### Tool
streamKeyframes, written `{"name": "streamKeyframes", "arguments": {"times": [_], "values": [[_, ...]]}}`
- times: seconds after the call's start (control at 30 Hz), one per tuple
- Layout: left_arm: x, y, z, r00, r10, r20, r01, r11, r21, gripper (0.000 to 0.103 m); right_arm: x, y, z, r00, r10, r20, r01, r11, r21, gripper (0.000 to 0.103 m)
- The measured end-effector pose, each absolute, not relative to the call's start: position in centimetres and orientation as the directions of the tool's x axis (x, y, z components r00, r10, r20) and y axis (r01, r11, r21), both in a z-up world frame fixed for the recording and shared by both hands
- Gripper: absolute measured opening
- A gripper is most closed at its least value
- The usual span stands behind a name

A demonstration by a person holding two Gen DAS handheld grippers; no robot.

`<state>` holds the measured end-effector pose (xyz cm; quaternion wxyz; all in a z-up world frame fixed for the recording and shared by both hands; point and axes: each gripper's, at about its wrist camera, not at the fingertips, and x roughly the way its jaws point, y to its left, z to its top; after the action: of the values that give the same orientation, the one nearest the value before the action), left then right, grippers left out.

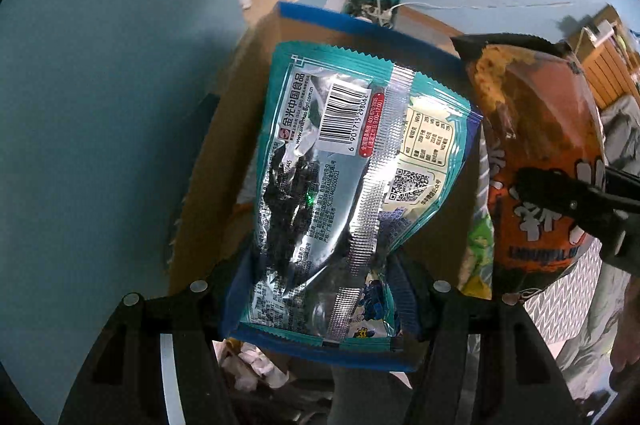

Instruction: Organize snacks

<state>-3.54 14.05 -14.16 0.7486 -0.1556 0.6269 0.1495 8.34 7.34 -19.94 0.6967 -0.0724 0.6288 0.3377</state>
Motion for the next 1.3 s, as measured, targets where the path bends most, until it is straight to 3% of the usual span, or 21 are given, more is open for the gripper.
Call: {"name": "streamKeyframes", "arguments": {"times": [0.47, 0.6, 0.8, 1.3], "values": [[-4.0, 16.4, -15.4, 0.173, 0.016, -0.985, -0.48, 0.874, -0.07, 0.066, 8.7, 12.8, -23.0, -0.09, 0.377, -0.922, -0.517, 0.773, 0.367, 0.052], [-3.7, 17.0, -15.4, 0.169, 0.026, -0.985, -0.476, 0.878, -0.059, 0.076, 9.1, 13.1, -22.7, -0.076, 0.376, -0.923, -0.511, 0.781, 0.36, 0.055], [-3.5, 16.8, -14.4, 0.167, 0.037, -0.985, -0.469, 0.882, -0.046, 0.079, 9.6, 13.4, -21.5, -0.033, 0.38, -0.924, -0.509, 0.789, 0.343, 0.074], [-2.6, 15.2, -10.0, 0.241, 0.063, -0.969, -0.378, 0.925, -0.034, 0.081, 8.9, 10.7, -17.2, 0.047, 0.356, -0.933, -0.583, 0.768, 0.263, 0.074]]}}
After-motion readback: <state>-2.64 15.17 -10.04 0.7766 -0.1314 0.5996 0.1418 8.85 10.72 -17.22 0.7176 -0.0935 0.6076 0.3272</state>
